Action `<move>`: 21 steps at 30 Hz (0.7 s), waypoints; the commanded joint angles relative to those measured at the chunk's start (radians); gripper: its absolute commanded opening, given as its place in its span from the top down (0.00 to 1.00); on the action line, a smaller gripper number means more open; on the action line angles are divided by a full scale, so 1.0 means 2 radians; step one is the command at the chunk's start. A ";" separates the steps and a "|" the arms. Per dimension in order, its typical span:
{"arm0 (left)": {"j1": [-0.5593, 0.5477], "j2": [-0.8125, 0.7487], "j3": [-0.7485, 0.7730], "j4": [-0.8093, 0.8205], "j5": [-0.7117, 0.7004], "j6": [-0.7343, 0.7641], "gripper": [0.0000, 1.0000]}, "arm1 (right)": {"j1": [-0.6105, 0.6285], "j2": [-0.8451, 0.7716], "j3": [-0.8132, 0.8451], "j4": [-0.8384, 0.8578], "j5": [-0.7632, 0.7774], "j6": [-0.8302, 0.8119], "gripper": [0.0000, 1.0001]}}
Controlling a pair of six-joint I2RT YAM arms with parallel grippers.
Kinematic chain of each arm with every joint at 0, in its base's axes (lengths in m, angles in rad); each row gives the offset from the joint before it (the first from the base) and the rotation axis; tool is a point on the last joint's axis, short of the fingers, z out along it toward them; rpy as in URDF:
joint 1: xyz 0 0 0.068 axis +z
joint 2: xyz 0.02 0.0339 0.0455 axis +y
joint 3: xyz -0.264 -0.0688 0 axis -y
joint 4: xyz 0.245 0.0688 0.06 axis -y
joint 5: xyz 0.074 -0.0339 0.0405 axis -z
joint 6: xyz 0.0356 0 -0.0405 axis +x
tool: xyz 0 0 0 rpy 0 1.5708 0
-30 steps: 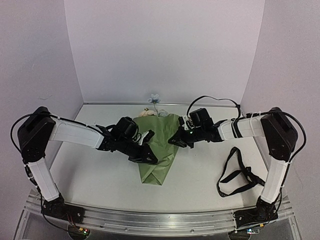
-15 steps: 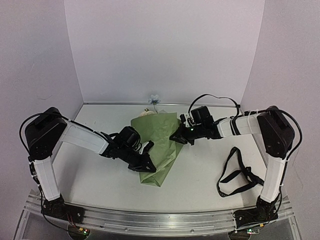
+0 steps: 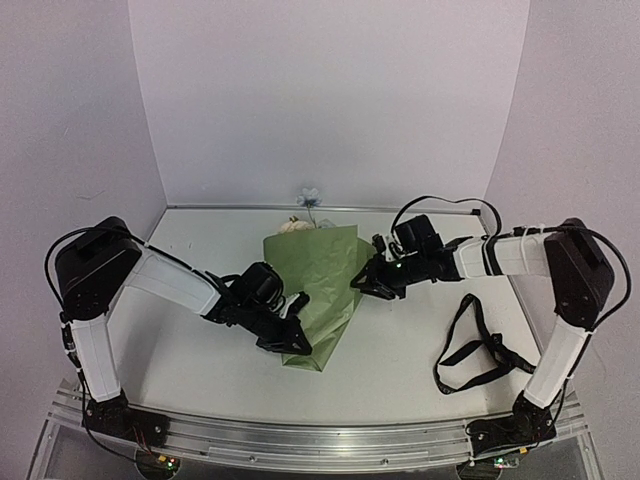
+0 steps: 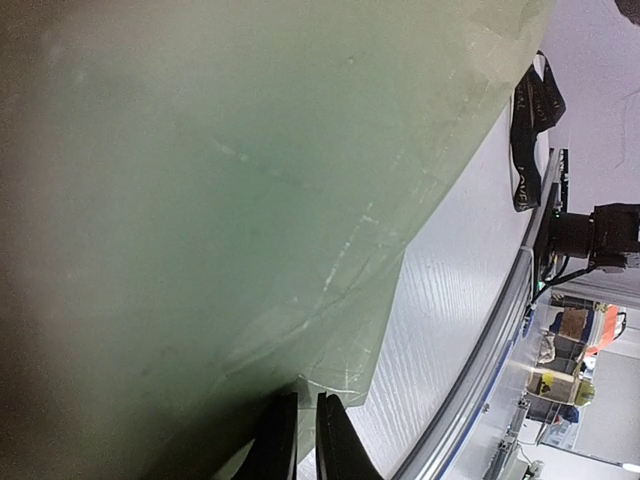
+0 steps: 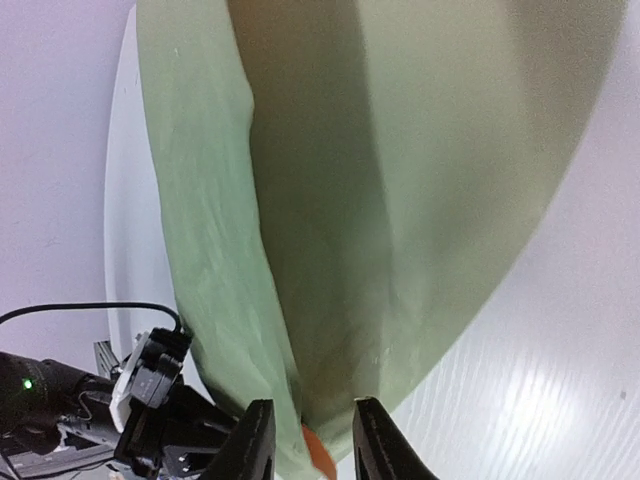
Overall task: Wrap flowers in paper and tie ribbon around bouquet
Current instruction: Fold the two-thirds-folded wrapping paper at the center of the board, then press the fold line of the folded wrapping paper.
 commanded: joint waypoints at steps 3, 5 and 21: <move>-0.002 0.003 -0.006 0.028 0.010 0.001 0.91 | 0.045 -0.061 -0.046 -0.028 0.049 -0.003 0.58; -0.002 0.003 -0.006 0.029 0.011 0.001 0.91 | 0.058 -0.060 -0.054 -0.027 0.057 0.008 0.56; -0.002 0.001 -0.008 0.032 0.013 0.001 0.91 | 0.082 0.023 -0.047 0.070 0.088 0.068 0.62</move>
